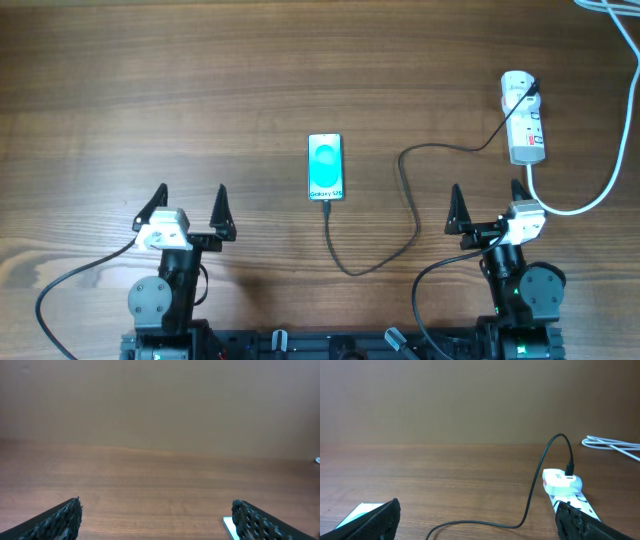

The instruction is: Plug charger to phone and switch on socket

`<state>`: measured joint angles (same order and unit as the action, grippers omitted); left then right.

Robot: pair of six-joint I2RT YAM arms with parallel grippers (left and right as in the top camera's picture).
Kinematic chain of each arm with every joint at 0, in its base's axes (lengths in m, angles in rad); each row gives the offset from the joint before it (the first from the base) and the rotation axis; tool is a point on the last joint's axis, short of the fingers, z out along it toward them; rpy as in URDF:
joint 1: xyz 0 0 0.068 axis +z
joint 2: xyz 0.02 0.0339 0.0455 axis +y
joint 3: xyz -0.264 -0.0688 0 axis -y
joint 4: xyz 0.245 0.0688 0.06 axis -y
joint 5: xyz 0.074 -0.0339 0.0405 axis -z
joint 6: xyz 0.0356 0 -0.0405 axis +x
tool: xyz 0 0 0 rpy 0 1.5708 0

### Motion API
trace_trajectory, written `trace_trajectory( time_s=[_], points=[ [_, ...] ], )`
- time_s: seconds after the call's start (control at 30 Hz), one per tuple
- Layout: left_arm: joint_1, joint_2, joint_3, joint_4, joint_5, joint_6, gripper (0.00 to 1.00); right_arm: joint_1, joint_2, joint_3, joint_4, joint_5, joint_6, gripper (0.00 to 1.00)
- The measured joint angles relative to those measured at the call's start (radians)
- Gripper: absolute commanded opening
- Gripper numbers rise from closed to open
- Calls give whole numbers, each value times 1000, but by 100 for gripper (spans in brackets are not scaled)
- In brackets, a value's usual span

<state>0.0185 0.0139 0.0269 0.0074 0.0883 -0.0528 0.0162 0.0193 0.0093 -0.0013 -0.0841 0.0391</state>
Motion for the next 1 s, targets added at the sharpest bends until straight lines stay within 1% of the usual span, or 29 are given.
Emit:
trace_trajectory(
  time_s=[0.23,0.37,0.63,0.9,1.0],
  points=[
    [2,0,-12,-8,-1,0,100,0,0,0,0,0,0,100],
    [2,0,-13,-76,-15,0,100,0,0,0,0,0,0,100],
    [2,0,-14,-80,-36,1,100,0,0,0,0,0,0,100],
    [2,0,-14,-81,-42,60,99,0,0,0,0,0,0,100],
    [2,0,-14,-82,-65,75,100,0,0,0,0,0,0,100]
  ],
)
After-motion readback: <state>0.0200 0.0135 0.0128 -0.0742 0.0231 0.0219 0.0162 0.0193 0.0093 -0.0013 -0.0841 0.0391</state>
